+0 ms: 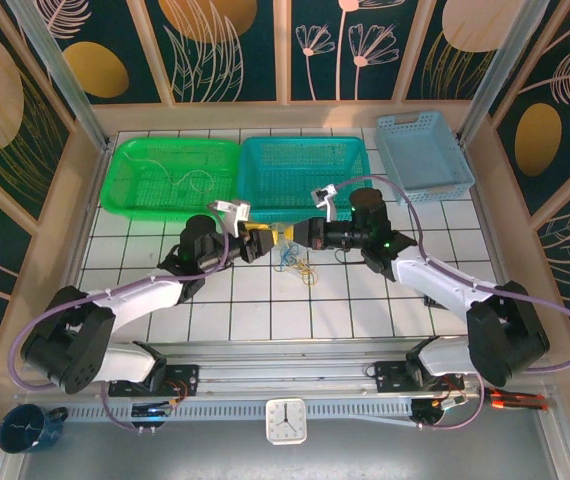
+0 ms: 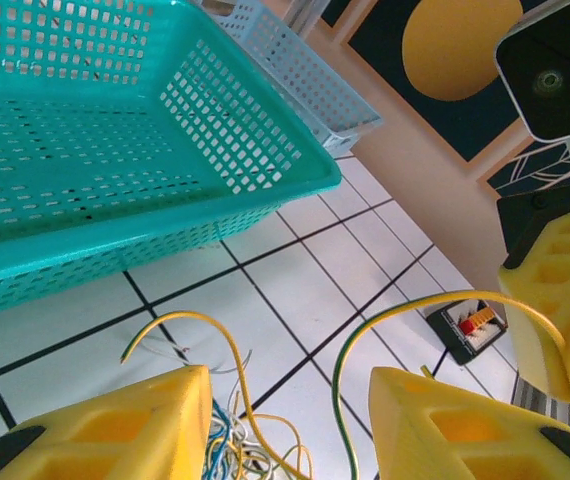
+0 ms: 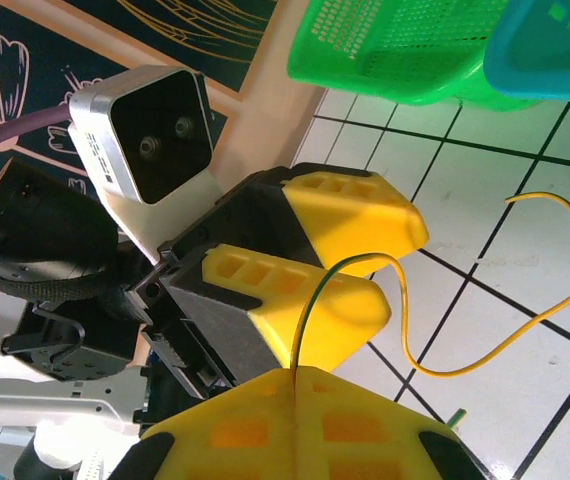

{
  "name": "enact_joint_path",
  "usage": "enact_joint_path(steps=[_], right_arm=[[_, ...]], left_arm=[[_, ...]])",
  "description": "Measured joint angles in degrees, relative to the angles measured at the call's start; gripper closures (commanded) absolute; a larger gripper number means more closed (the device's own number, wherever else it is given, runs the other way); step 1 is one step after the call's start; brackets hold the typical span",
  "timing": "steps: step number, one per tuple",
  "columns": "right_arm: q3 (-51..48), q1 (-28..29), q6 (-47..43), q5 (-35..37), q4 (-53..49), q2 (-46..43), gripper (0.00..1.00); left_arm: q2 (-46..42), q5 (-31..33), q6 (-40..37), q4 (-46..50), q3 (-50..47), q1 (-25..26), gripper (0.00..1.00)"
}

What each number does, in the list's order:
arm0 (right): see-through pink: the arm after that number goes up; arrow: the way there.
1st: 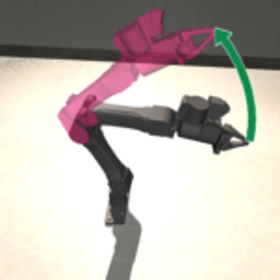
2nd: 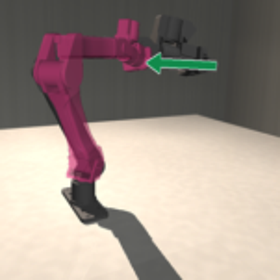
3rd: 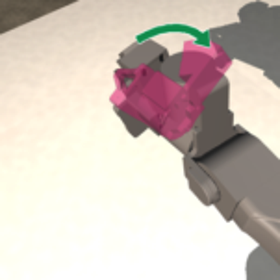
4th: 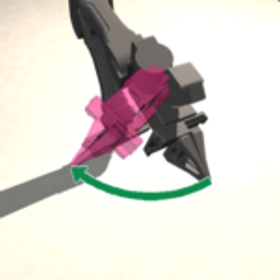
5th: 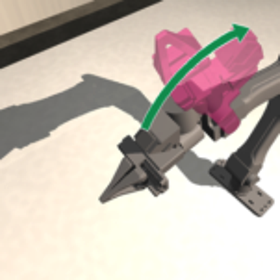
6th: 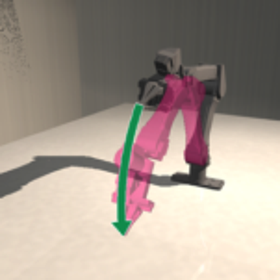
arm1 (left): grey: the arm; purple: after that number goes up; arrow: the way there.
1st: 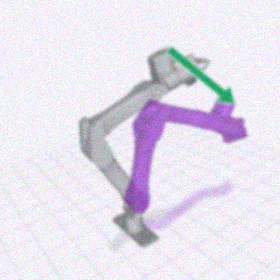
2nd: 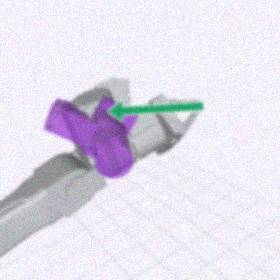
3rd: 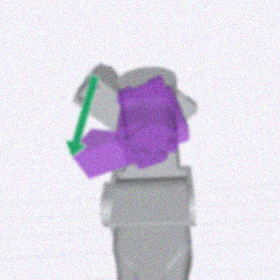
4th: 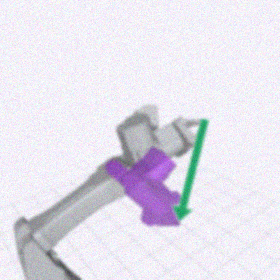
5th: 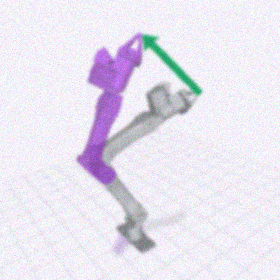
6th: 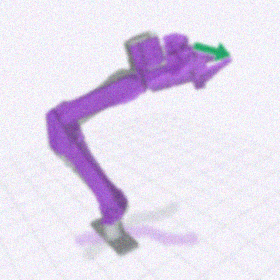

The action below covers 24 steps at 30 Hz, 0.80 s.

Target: Untangle the cables

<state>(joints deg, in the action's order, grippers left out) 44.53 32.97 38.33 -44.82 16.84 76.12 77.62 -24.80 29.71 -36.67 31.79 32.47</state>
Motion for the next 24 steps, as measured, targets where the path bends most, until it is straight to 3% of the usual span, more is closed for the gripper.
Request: enact_joint_path(steps=[10,16,20,22,24], right_arm=[[0.0,0.02,1.11,-0.42,1.44,0.0,1.0],[0.0,0.11,1.31,-1.14,1.95,0.17,1.0],[0.0,0.11,1.31,-1.53,2.69,0.37,1.0],[0.0,0.11,1.33,-1.6,2.84,0.5,1.0],[0.0,-0.02,1.31,-1.57,2.86,0.55,0.85]], left_arm=[[3.15,-1.57,-0.2,-0.81,2.12,0.74,0.64],[3.72,-2.25,-0.37,-2.25,2.62,1.25,0.8],[4.0,-2.75,-0.07,-3.96,2.62,1.31,1.0],[4.26,-3.06,0.9,-4.92,2.62,1.33,1.0],[4.59,-3.02,2.1,-6.08,2.62,1.38,1.0]])
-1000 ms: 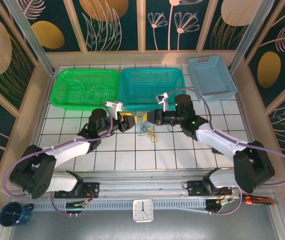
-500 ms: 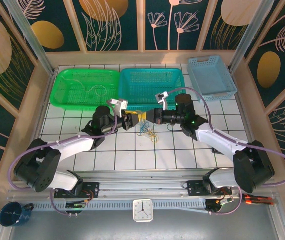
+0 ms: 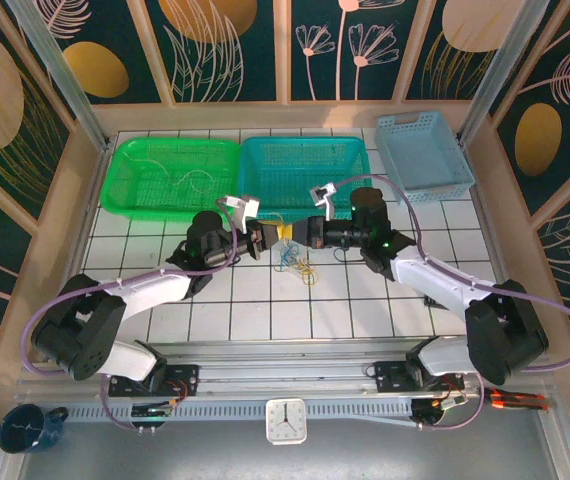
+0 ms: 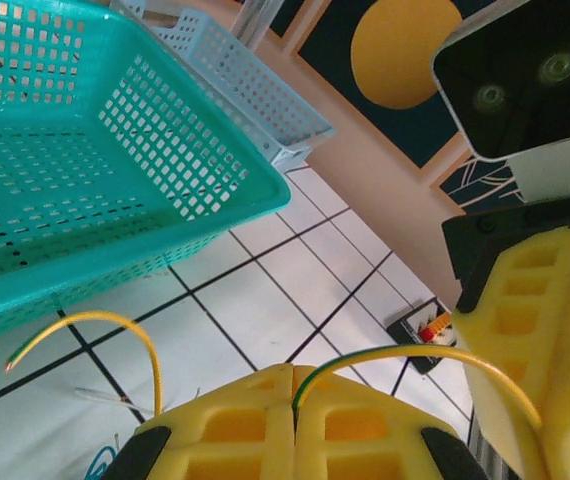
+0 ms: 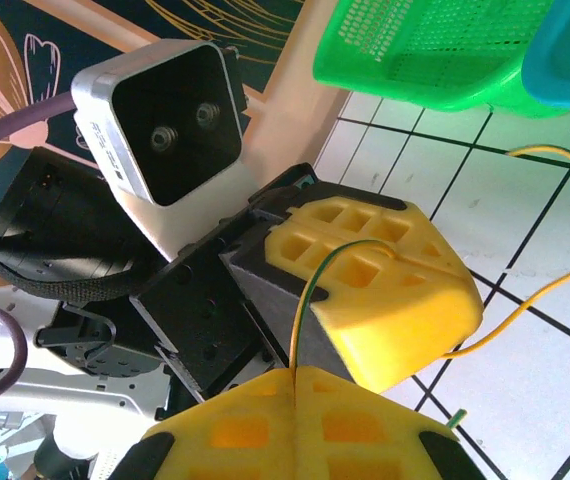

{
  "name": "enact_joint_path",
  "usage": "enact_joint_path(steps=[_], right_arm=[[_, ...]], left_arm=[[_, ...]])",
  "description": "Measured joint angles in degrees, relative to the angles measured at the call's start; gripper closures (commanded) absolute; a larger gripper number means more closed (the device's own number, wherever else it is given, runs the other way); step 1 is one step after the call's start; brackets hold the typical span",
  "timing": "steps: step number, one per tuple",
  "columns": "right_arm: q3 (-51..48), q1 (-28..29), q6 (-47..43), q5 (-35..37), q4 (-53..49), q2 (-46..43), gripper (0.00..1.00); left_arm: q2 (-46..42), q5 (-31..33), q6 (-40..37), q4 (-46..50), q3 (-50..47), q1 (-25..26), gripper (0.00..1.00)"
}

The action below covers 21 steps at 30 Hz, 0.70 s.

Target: Untangle the cables

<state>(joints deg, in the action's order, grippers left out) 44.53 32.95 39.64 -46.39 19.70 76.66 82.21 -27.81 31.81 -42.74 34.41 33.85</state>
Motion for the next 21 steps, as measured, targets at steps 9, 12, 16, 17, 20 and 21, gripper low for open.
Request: enact_joint_path(steps=[9,12,16,17,20,21], right_arm=[[-3.48,-7.21,3.98,5.49,-0.2,-5.46,0.45],[-5.22,-7.48,6.82,7.87,0.31,-8.0,0.4],[-8.44,-7.17,12.46,10.1,3.85,-9.77,0.36],[-9.01,-6.84,13.97,10.73,4.59,-9.9,0.36],[-9.29,-4.94,17.73,12.66,6.71,-9.92,0.34],[-9.29,-4.09,18.88,13.35,7.93,-9.92,0.34]], left_arm=[[0.15,7.8,12.5,-4.44,-1.73,0.02,1.0],[-0.11,10.54,16.72,-5.05,-2.58,0.04,1.0],[-1.4,13.81,21.44,-5.03,-2.86,0.02,1.0],[-1.86,14.67,22.6,-5.03,-2.86,0.04,1.0],[-2.93,16.35,25.44,-4.94,-2.86,0.04,1.0],[-3.21,16.76,26.34,-4.83,-2.86,0.04,1.0]])
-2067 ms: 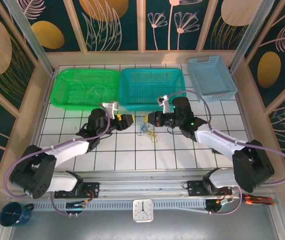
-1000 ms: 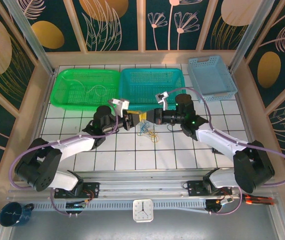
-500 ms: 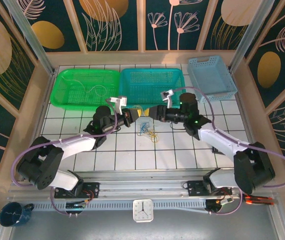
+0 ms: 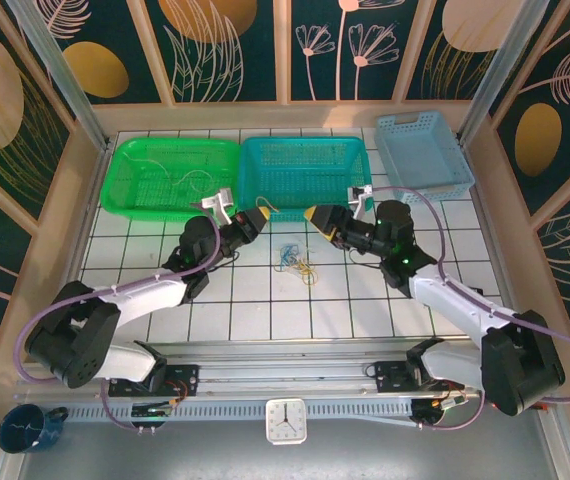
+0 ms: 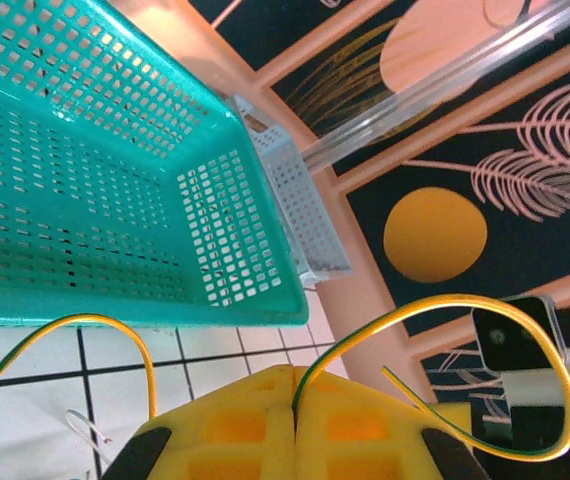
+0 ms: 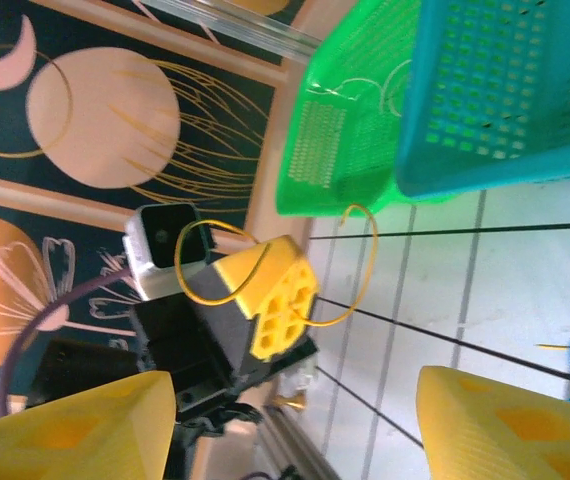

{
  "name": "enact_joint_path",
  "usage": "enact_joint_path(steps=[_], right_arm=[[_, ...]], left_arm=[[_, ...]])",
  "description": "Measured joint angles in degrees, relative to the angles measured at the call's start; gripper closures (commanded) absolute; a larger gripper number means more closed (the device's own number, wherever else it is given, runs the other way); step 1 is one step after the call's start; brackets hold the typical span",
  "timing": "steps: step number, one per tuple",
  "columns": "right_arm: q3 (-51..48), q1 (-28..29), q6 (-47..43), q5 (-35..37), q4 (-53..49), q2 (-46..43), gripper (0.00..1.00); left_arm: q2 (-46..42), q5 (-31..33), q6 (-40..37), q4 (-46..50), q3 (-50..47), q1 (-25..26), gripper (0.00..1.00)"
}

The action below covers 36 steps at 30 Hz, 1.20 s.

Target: Untangle the cables

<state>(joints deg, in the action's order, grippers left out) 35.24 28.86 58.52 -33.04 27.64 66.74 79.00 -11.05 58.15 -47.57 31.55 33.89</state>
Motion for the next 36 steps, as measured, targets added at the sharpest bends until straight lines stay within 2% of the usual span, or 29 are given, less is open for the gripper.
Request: enact_joint_path(steps=[5,15,21,32,36], right_arm=[[0.04,3.41,6.01,1.33,8.02,2.19,0.31],[1.68,8.94,15.85,1.6,22.05,12.79,0.28],[2.23,9.29,18.95,2.01,27.61,16.11,0.28],[5.27,9.29,21.59,3.37,31.95,20.9,0.3],[6.21,9.2,22.82,3.67,33.64,23.06,0.37]], left_arm=[[-0.22,1.22,3.02,0.33,0.0,-0.02,1.0],[-0.22,1.29,3.89,0.33,0.0,0.0,1.0],[-0.22,1.27,3.87,0.33,0.0,0.0,1.0],[-0.22,0.98,3.41,0.22,0.0,0.0,1.0],[-0.22,0.57,2.93,-0.07,0.0,0.13,1.0]])
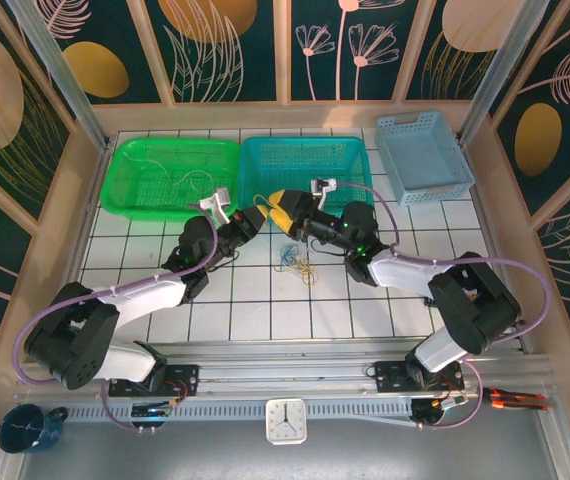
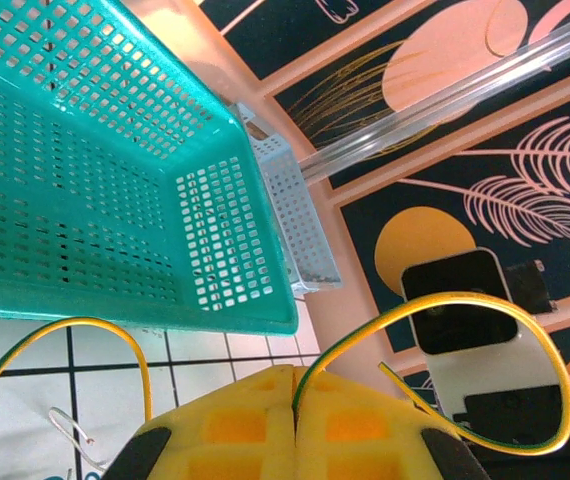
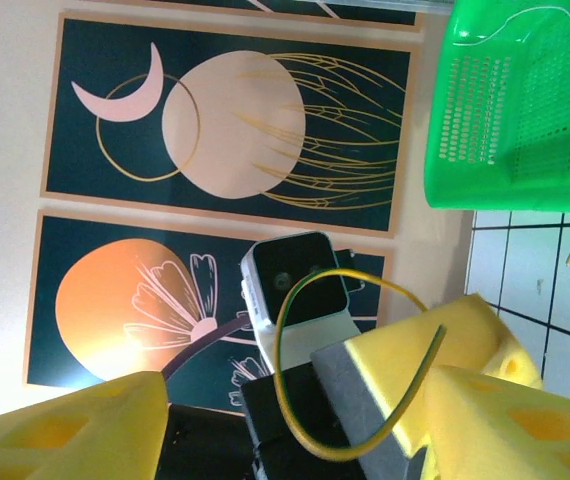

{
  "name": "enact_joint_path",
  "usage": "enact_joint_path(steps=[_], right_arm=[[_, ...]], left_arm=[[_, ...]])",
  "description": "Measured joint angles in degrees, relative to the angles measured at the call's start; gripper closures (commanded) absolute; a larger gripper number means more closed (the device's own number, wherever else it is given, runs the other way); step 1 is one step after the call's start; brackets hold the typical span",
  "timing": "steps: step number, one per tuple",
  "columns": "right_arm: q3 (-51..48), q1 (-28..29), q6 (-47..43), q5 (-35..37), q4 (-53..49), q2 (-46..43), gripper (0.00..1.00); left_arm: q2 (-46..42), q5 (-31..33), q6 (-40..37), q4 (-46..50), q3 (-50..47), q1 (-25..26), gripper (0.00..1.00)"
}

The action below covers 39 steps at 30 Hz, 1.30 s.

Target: Untangle the cables

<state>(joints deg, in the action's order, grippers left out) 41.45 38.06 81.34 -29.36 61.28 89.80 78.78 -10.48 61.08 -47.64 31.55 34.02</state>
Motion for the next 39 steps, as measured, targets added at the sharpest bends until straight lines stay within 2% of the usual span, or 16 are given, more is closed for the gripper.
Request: enact_joint_path(steps=[4,8,10,17,19,22,32,39], right_arm=[[0.81,-0.17,0.9,0.22,1.38,1.62,0.58],[0.96,-0.55,1.55,0.55,2.86,2.19,0.9],[0.98,-0.92,1.75,0.66,3.39,2.21,1.0],[0.98,-3.21,1.29,0.76,2.75,1.46,1.0],[1.01,-4.17,0.66,0.5,1.62,0.26,1.0],[1.88,-5.66,-0.98,-0.42,-0.87,-1.92,1.0],[9.46,-12.92,-8.15,-3.23,-13.0,-8.96,1.0],[14.82,-23.28,-15.26,-2.99,-25.24,-12.26,1.0]], left_arm=[[0.0,-0.35,-0.79,-0.24,0.0,0.28,1.0],[0.0,-1.05,-1.51,-0.42,-0.02,0.83,1.0],[0.0,-1.25,-1.92,-0.61,-0.07,0.83,1.0],[0.0,-1.49,-3.19,-1.51,-0.57,0.83,0.99],[0.0,-1.53,-3.89,-2.03,-0.85,0.83,0.82],[0.0,-1.64,-4.68,-2.54,-1.51,0.83,0.66],[0.66,-1.7,-5.29,-3.19,-2.97,0.83,0.54],[-0.24,-1.42,-7.26,-2.23,-3.06,0.83,0.31]])
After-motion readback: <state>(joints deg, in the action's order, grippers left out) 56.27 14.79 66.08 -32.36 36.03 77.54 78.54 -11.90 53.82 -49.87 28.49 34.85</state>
